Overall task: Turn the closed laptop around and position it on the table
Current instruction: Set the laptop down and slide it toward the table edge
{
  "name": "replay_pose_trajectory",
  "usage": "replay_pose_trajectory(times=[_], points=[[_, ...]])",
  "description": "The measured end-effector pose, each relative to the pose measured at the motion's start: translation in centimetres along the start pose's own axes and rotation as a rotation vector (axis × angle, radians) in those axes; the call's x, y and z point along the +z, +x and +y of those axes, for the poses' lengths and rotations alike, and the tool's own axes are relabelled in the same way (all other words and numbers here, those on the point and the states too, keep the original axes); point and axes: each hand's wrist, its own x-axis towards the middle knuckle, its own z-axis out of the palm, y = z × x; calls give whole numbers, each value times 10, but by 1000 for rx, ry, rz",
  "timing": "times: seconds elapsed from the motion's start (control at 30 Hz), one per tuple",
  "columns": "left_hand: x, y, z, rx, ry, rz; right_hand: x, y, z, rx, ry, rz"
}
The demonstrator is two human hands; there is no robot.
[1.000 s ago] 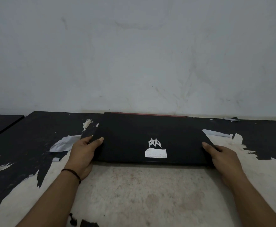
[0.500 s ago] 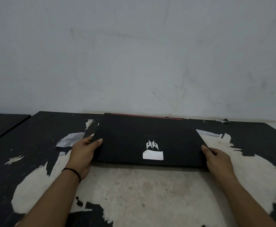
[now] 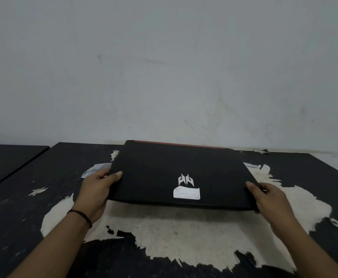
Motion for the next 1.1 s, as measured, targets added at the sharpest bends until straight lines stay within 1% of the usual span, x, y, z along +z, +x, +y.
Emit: replay_pose_trajectory(times=[0.17,0.4,0.8,0.93,1.1], points=[[-5,-24,16,9,-65,12,-15,-23,-16,-45,24,-4],[-8,-45,31,22,-77,32,-30,-46,-28,-76,48,3],[-16,-79,42,-9,-108,-2,-46,-71,-30,-32,32,7],[-19,-87,44,-68,-147,-27,-51,-79,-30,-33,32,11],[-22,-99,44,-216,-196,-125,-58,-88,-24,-27,-16,1]])
